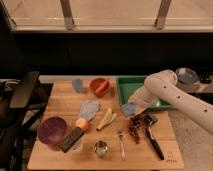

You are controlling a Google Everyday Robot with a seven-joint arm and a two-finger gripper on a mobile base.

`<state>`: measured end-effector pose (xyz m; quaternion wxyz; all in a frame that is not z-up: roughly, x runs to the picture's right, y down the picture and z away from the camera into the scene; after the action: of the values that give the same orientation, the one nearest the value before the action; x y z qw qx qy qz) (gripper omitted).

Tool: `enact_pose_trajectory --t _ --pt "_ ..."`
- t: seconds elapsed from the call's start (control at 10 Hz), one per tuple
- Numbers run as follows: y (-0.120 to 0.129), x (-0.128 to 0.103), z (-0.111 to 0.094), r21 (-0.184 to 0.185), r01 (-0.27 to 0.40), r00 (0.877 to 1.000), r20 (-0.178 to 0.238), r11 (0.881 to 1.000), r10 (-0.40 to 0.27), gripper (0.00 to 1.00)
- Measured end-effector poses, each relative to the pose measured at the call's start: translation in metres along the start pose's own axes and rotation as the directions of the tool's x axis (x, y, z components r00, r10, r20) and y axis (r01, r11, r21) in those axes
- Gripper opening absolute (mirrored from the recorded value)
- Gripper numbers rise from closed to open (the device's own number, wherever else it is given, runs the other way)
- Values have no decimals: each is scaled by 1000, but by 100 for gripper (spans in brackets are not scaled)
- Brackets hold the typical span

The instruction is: Place sponge in metal cup

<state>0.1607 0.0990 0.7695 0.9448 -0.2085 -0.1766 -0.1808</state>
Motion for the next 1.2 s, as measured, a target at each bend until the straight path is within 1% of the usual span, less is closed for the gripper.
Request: enact_pose_trajectory --t 0.4,0.5,0.6,0.8,1.0,1.2 --pt "0 0 0 -1 1 1000 -2 1000 -1 0" --pt "1 -4 -1 -6 22 1000 -8 1000 -22 0" --pt "2 -17 -2 -6 58 998 -11 998 -58 0" --pt "18 -47 -7 -2 119 993 -7 993 -119 0" --pt "36 -87 -7 9 182 983 30 983 -182 0" --pt "49 -122 2 8 234 969 76 972 -234 0"
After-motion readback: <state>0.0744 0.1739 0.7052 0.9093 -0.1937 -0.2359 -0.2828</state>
